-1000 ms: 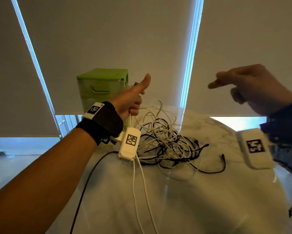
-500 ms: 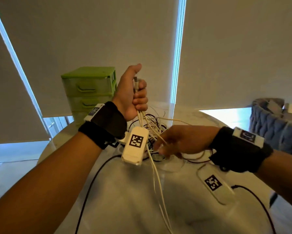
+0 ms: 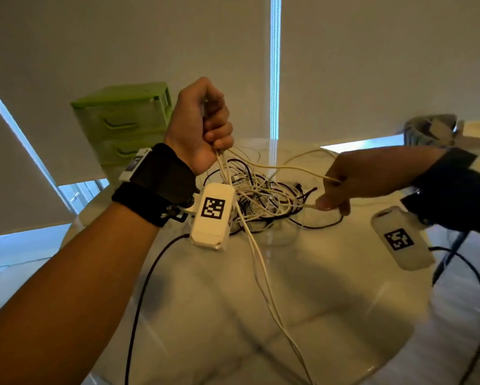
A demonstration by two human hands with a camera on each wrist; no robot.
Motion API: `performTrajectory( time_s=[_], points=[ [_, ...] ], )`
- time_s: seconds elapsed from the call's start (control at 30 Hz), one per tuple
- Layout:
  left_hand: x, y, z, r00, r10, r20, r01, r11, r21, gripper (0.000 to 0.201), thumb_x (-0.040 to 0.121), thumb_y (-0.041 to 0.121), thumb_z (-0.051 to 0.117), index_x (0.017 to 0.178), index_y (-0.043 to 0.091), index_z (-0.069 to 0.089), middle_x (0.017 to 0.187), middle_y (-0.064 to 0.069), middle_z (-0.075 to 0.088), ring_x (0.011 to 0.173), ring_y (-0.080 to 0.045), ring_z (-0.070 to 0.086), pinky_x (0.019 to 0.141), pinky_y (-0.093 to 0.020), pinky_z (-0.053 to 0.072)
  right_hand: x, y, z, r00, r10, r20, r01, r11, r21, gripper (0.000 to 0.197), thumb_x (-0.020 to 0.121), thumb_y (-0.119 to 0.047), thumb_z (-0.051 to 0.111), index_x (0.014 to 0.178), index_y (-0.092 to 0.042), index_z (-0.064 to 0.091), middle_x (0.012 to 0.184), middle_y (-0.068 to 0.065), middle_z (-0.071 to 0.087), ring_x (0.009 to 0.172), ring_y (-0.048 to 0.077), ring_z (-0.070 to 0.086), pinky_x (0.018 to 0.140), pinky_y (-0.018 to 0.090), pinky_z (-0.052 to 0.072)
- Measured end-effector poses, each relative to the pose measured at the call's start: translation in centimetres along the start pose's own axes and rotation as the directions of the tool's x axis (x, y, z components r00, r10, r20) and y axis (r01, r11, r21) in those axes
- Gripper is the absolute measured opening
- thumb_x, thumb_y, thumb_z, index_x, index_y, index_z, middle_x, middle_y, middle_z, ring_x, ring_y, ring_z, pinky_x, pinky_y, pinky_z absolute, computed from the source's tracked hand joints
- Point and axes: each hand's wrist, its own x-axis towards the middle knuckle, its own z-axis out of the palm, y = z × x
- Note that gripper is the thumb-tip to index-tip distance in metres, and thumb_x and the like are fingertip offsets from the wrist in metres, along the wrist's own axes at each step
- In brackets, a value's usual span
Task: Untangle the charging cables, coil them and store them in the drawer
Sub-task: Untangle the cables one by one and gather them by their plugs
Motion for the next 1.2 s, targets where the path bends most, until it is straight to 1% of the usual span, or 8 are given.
performTrajectory(
  time_s=[0.17, 0.4, 0.63, 0.77, 0.87, 0.93, 1.03, 1.2],
  points=[
    [0.1, -1.0, 0.7, 0.999, -0.033, 0.018, 0.034, 0.996, -0.081, 0.036, 0.088, 0.021, 0.033, 0.052, 0.022, 0.030, 0.053, 0.004, 0.010, 0.045, -0.012, 0.007, 0.041, -0.023, 0.013, -2.5, 6.0, -0.1, 0.968, 0.234, -0.092, -0.218, 0.963, 0.159, 0.028, 0.080, -0.055, 0.063, 0.089, -0.029, 0.067, 0.050, 0.000, 0.062, 0.038, 0.000, 0.054, 0.047, 0.014, 0.041],
    [-0.8, -6.4, 6.6, 0.970, -0.130, 0.204, 0.155, 0.982, -0.112, 0.035, 0.088, 0.023, 0.031, 0.053, 0.022, 0.026, 0.050, 0.003, 0.009, 0.043, -0.013, 0.005, 0.042, -0.023, 0.010, -4.0, 14.4, 7.3, 0.909, 0.415, -0.045, -0.412, 0.908, 0.074, 0.031, 0.084, -0.048, 0.065, 0.095, -0.019, 0.070, 0.052, -0.004, 0.064, 0.053, 0.004, 0.056, 0.065, 0.023, 0.041],
    [-2.0, -10.6, 13.1, 0.906, -0.124, 0.405, 0.172, 0.981, -0.085, 0.030, 0.079, 0.023, 0.041, 0.054, 0.020, 0.025, 0.047, 0.004, 0.015, 0.042, -0.012, 0.009, 0.040, -0.023, 0.018, -11.4, 11.2, 8.2, 0.978, 0.148, -0.145, -0.115, 0.970, 0.213, 0.089, 0.053, -0.068, 0.073, 0.133, -0.054, 0.037, 0.126, -0.035, 0.045, 0.117, -0.004, 0.044, 0.097, 0.025, 0.036],
    [-3.1, -11.8, 18.5, 0.864, -0.055, 0.501, 0.081, 0.996, -0.030, 0.033, 0.086, 0.018, 0.039, 0.055, 0.018, 0.028, 0.048, 0.004, 0.017, 0.041, -0.012, 0.012, 0.041, -0.022, 0.022, -11.8, 7.8, 8.2, 0.923, -0.061, -0.381, 0.354, 0.527, 0.773, 0.054, 0.078, -0.028, 0.072, 0.127, -0.027, 0.051, 0.115, -0.001, 0.069, 0.108, 0.009, 0.064, 0.086, 0.022, 0.055],
    [-3.9, -12.0, 21.4, 0.841, -0.093, 0.532, 0.088, 0.995, 0.036, 0.037, 0.092, 0.016, 0.038, 0.057, 0.018, 0.026, 0.049, 0.005, 0.017, 0.042, -0.012, 0.012, 0.042, -0.021, 0.022, -10.9, 7.8, 10.6, 0.948, -0.062, -0.314, 0.320, 0.202, 0.926, 0.016, 0.083, -0.016, 0.057, 0.099, -0.012, 0.060, 0.063, 0.012, 0.055, 0.061, 0.016, 0.064, 0.062, 0.022, 0.057],
    [-3.9, -12.0, 22.2, 0.830, -0.121, 0.545, 0.112, 0.992, 0.050, 0.042, 0.096, 0.016, 0.035, 0.055, 0.018, 0.028, 0.049, 0.005, 0.016, 0.042, -0.011, 0.013, 0.041, -0.021, 0.021, -11.0, 9.9, 12.7, 0.972, -0.051, -0.229, 0.234, 0.238, 0.942, 0.018, 0.089, -0.022, 0.056, 0.086, -0.006, 0.062, 0.056, 0.015, 0.029, 0.044, 0.014, 0.043, 0.048, 0.017, 0.045],
    [-3.1, -11.9, 22.1, 0.824, -0.138, 0.550, 0.191, 0.981, -0.040, 0.041, 0.100, 0.024, 0.027, 0.060, 0.019, 0.024, 0.048, 0.006, 0.012, 0.040, -0.009, 0.009, 0.040, -0.021, 0.013, -10.7, 14.3, 18.0, 0.984, 0.105, -0.144, 0.062, 0.554, 0.830, 0.043, 0.086, -0.042, 0.051, 0.078, -0.002, 0.064, 0.052, 0.012, 0.034, 0.045, 0.016, 0.038, 0.055, 0.022, 0.048],
    [-3.1, -14.3, 21.3, 0.753, -0.315, 0.577, 0.369, 0.929, 0.026, 0.039, 0.093, 0.025, 0.032, 0.059, 0.020, 0.012, 0.045, 0.004, 0.008, 0.040, -0.013, 0.004, 0.040, -0.024, 0.011, -8.1, 19.9, 26.5, 0.911, 0.384, -0.151, -0.044, 0.455, 0.890, 0.050, 0.091, -0.049, 0.049, 0.062, -0.009, 0.049, 0.052, 0.001, 0.042, 0.049, 0.015, 0.045, 0.081, 0.049, 0.056]
  ],
)
